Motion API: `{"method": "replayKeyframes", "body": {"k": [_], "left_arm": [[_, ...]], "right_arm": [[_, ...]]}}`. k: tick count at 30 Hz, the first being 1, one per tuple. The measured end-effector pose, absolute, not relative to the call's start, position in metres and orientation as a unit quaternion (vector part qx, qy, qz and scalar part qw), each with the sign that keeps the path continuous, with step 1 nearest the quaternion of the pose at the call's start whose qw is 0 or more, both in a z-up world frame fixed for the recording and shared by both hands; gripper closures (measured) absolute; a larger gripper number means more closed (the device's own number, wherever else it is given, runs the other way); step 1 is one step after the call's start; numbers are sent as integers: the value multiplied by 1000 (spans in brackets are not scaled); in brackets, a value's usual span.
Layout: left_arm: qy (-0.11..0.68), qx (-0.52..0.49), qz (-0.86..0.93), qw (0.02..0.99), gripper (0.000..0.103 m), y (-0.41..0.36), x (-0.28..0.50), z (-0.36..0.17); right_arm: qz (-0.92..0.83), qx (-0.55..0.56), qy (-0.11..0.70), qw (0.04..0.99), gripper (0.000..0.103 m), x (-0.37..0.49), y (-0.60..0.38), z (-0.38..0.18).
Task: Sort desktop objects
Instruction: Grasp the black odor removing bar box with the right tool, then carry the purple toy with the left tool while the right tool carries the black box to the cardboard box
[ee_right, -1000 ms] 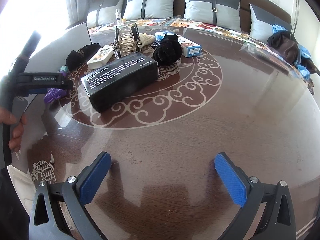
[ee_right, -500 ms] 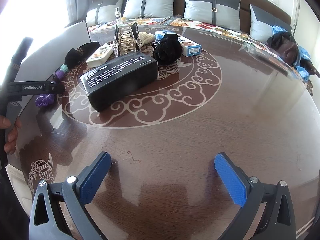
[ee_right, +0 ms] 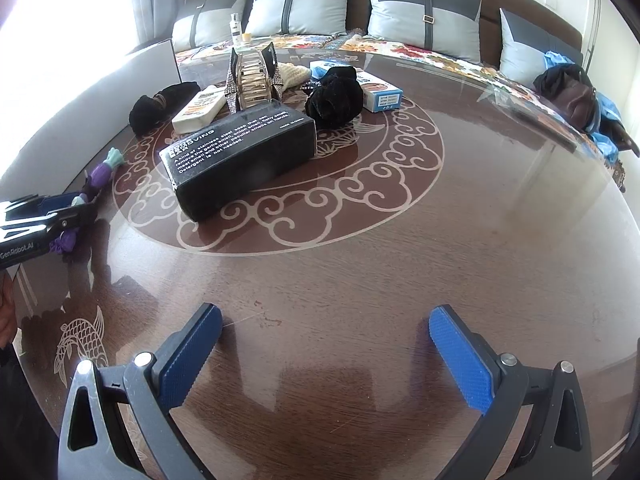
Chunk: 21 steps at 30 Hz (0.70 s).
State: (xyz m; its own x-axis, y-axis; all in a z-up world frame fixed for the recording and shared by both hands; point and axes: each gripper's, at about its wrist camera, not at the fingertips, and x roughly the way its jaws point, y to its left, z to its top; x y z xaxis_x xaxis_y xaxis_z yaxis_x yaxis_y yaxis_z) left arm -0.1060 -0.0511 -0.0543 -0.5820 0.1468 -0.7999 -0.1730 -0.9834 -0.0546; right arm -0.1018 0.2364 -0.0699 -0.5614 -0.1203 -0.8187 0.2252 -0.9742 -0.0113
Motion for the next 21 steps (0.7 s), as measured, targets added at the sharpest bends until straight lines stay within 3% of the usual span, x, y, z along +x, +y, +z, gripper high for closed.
{"method": "replayKeyframes", "body": {"k": [2, 7, 12, 14, 16, 18, 21], "left_arm": [[13, -443, 892, 89, 56, -52, -102, -55], [11, -442, 893, 84, 56, -48, -100, -56], [19, -458, 884, 91, 56, -47, -100, -53], [11, -456, 883, 105, 61, -51, -91, -52], [-10, -457, 881, 122, 60, -57, -81, -51], [-22, -448, 883, 134, 60, -62, -68, -51], [-37, -441, 885, 146, 61, -65, -51, -50]], "right_arm": [[-872, 478, 47, 89, 0, -109, 235, -68], [-845, 504, -131, 120, 0, -150, 214, -39], [-820, 556, -113, 72, 0, -216, 160, -45], [-809, 578, -92, 52, 10, -226, 153, -56], [-820, 567, -60, 53, 32, -221, 151, -50], [-822, 563, -42, 76, 42, -209, 154, -44], [-823, 556, -28, 110, 44, -178, 169, -33]]}}
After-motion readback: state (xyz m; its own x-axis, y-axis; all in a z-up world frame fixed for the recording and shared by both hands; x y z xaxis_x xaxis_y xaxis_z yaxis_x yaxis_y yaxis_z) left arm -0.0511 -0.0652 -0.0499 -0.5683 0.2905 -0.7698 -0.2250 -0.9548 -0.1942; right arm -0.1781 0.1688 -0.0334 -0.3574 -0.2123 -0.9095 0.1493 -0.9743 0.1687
